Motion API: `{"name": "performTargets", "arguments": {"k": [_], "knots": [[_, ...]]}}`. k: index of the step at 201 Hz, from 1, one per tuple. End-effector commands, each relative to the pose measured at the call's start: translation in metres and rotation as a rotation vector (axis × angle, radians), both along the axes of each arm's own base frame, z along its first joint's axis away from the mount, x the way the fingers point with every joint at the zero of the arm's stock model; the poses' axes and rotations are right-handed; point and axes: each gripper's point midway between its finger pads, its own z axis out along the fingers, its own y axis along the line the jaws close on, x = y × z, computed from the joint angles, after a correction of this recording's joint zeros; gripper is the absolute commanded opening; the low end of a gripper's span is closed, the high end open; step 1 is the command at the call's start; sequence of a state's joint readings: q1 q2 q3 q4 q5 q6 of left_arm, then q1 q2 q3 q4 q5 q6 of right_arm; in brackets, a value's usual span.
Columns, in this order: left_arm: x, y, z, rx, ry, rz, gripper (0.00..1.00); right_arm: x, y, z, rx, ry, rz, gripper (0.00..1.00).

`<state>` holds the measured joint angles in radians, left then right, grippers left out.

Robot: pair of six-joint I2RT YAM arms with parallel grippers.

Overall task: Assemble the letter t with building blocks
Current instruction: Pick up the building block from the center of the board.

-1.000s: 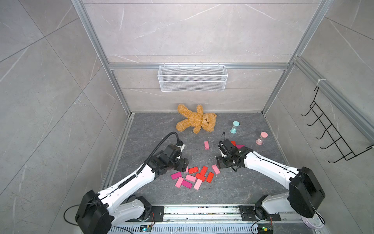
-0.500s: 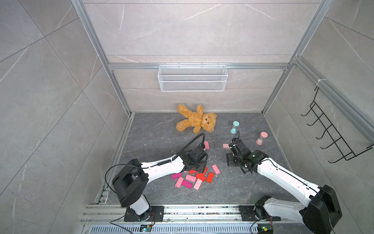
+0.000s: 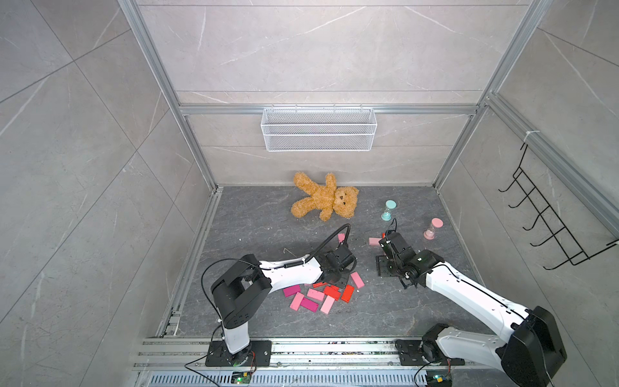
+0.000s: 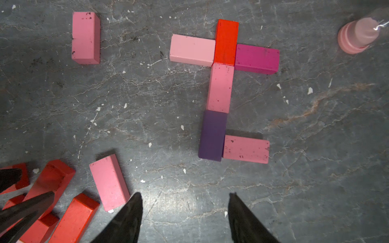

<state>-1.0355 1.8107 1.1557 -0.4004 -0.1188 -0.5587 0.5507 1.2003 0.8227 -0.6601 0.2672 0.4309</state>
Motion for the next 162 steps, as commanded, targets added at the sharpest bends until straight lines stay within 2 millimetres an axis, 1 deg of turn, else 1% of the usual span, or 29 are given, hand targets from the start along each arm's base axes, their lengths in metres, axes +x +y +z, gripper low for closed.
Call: {"name": "performTargets", "arguments": {"k": [1, 25, 56, 88, 126, 162], "knots": [[0.0, 0.007, -0.004, 0.053, 0.001, 0.042, 0.49, 0.001, -0.006, 0.001, -0.016, -0.017, -0.02, 0.66], [-0.001, 0.01, -0.008, 0.071, 0.008, 0.047, 0.49, 0.001, -0.008, 0.002, -0.018, -0.022, -0.024, 0.66], [-0.008, 0.011, -0.017, 0.089, 0.039, 0.034, 0.49, 0.002, -0.009, 0.004, -0.017, -0.028, -0.029, 0.66], [-0.011, 0.014, -0.022, 0.104, 0.049, 0.036, 0.43, 0.003, -0.009, 0.004, -0.016, -0.03, -0.031, 0.66], [-0.013, 0.014, -0.025, 0.122, 0.052, 0.018, 0.41, 0.004, -0.009, 0.005, -0.016, -0.034, -0.034, 0.66], [-0.012, 0.016, -0.029, 0.143, 0.052, 0.008, 0.34, 0.003, -0.011, 0.005, -0.018, -0.034, -0.039, 0.66]]}}
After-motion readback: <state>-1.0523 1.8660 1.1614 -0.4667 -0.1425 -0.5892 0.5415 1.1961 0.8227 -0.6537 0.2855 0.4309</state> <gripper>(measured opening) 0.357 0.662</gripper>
